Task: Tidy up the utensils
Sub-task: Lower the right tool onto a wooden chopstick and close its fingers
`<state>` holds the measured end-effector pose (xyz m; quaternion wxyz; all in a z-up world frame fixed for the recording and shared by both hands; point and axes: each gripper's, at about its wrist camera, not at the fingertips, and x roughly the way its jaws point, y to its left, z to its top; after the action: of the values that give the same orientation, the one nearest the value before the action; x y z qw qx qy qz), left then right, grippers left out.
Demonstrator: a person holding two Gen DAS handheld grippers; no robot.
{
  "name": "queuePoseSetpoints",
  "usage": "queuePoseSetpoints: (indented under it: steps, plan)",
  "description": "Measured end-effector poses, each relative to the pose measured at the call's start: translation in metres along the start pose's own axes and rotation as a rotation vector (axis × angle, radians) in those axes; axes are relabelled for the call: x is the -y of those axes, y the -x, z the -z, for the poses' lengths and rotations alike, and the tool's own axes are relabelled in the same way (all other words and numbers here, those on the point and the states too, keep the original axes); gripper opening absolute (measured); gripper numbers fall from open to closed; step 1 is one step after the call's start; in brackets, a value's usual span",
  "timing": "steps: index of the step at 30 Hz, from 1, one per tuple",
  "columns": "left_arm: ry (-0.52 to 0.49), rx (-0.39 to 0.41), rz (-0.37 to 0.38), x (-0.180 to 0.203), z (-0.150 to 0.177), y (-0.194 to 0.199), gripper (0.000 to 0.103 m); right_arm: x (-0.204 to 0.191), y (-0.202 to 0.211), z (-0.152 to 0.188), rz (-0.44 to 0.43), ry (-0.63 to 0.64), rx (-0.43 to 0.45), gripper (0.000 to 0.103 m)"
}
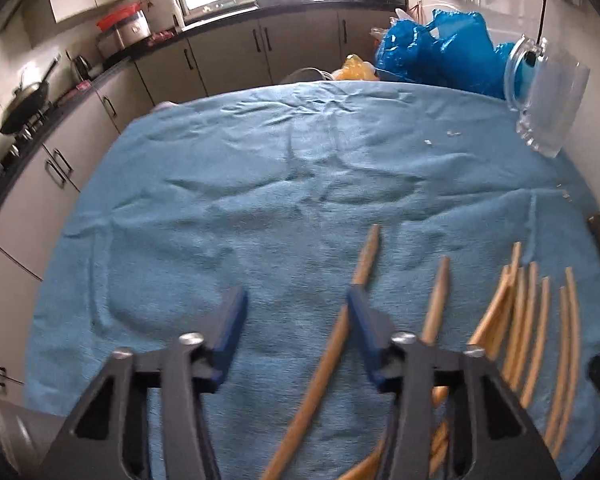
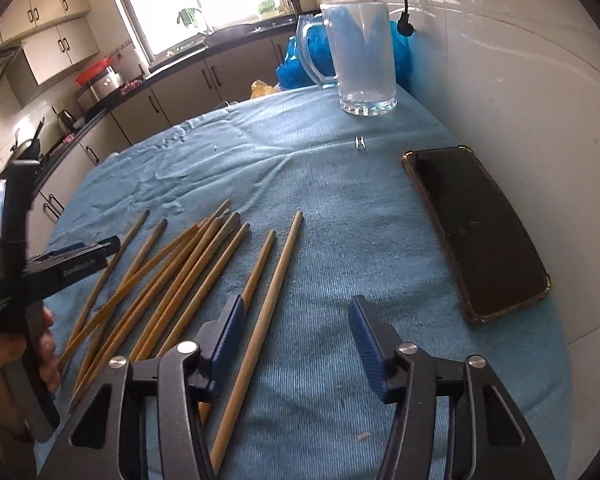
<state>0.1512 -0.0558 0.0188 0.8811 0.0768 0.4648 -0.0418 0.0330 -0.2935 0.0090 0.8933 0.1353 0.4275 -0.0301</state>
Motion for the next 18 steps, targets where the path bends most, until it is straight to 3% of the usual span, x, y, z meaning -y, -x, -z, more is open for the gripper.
queuePoseSetpoints:
  steps: [1, 2, 4, 5, 9, 14, 18]
  plan:
    - [0.002, -0.010, 0.018, 0.001, -0.001, 0.000, 0.023, -0.003, -0.005, -0.001, 0.008, 0.011, -0.009, 0.049]
    - [0.000, -0.022, 0.015, 0.003, -0.001, -0.001, 0.002, -0.004, -0.009, -0.002, 0.010, 0.016, -0.018, 0.047]
    - [0.008, -0.073, 0.008, 0.003, 0.003, -0.007, 0.000, -0.006, -0.017, -0.002, 0.006, 0.023, -0.041, 0.036]
    - [0.022, -0.065, 0.014, 0.001, 0.005, -0.007, 0.000, -0.007, -0.021, -0.003, 0.007, 0.028, -0.049, 0.034]
    - [0.077, -0.108, 0.055, -0.010, 0.016, -0.002, 0.000, -0.008, -0.023, -0.005, -0.015, 0.042, -0.052, 0.010]
    - [0.108, -0.170, 0.105, -0.020, 0.033, 0.013, 0.000, -0.004, -0.017, 0.001, -0.025, 0.040, -0.088, 0.009]
    - [0.107, -0.095, 0.185, -0.020, 0.035, 0.036, 0.000, 0.003, -0.007, 0.014, -0.034, 0.025, -0.108, 0.009]
